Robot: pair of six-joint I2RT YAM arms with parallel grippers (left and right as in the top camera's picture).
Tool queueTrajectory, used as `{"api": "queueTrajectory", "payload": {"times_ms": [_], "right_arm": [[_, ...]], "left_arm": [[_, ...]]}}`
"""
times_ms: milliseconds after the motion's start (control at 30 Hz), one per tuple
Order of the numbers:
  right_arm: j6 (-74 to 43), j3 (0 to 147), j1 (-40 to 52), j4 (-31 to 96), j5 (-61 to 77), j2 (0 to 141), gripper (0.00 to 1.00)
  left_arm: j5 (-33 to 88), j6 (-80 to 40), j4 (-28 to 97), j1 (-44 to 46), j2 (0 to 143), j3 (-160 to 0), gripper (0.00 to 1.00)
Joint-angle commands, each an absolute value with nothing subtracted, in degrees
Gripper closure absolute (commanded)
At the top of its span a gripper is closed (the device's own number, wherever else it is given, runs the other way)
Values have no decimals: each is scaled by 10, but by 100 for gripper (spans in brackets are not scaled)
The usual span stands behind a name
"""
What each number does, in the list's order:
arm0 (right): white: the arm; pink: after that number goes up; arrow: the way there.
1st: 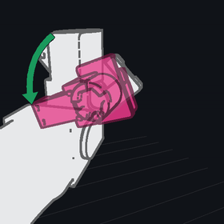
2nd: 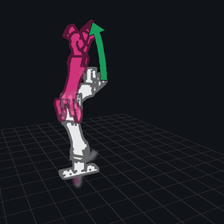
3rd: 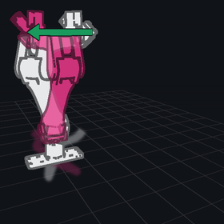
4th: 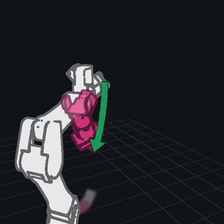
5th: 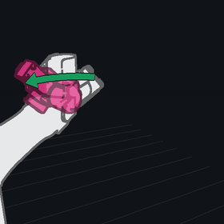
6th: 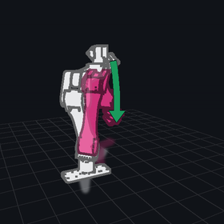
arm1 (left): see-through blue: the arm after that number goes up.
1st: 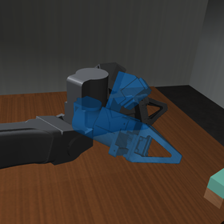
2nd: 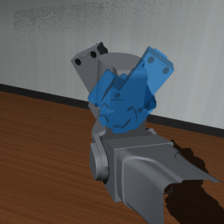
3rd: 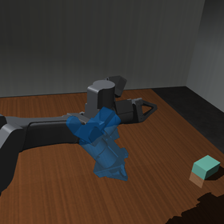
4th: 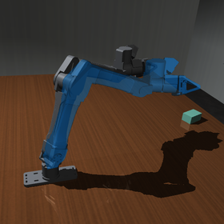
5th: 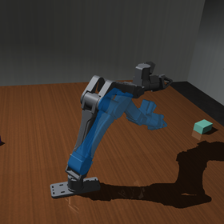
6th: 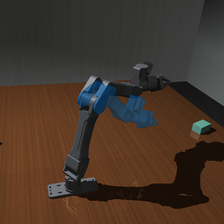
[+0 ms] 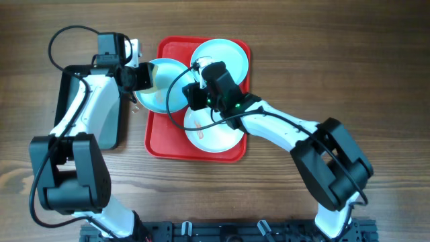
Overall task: Clean dirty plates on tray and stack at the side
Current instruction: 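Grasp the upper-left plate rim with the right gripper and tilt it up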
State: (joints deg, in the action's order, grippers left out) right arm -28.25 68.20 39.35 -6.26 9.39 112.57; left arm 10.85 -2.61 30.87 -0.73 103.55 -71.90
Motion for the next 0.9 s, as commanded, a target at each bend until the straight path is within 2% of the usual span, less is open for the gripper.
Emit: {"api": "queueTrajectory", "payload": {"times_ms": [0,233,433,867], "right_arm": [[-306,715,394,-51,63,1160,64],[-299,810,396,43,35,1204,63],[-300,817,396,75,18,1209,64],[-306,818,397,65,15,1236,64]], "left_arm": [[119,-17,302,3,1054,-719,96],[108,-17,294,3,1058,-719,96],[109,-18,293,3,1058,-718,96],[109,-18,293,3,1058,-718,96]]}}
